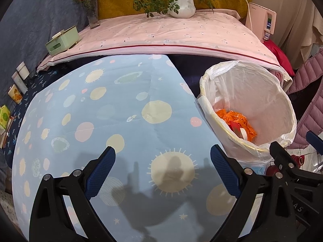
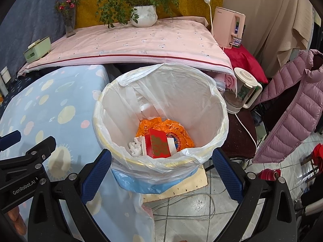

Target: Collect trash

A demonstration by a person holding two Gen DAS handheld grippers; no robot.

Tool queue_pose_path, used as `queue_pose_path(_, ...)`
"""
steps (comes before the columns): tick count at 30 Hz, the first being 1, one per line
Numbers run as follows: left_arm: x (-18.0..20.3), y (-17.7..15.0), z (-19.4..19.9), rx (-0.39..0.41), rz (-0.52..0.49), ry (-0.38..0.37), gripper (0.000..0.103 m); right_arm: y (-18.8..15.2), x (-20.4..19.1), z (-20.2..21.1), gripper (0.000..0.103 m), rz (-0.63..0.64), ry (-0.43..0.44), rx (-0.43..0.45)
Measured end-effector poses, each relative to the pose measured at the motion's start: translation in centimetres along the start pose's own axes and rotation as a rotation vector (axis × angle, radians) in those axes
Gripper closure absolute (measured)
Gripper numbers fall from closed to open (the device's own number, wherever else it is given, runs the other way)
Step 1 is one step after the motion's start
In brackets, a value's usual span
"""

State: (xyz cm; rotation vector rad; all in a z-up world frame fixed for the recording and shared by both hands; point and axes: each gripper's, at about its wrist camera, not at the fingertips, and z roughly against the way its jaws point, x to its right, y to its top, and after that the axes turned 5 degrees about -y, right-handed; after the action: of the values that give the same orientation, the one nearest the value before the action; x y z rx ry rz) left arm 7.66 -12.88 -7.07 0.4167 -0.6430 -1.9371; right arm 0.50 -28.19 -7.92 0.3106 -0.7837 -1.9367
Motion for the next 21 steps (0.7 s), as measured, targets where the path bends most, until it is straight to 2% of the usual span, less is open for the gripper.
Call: queue_pose_path(21, 0.01, -0.21, -0.21, -0.002, 0.004, -0.02, 0.012, -0.32, 0.36, 0.04, 0.007, -0.005, -0.001, 0.0)
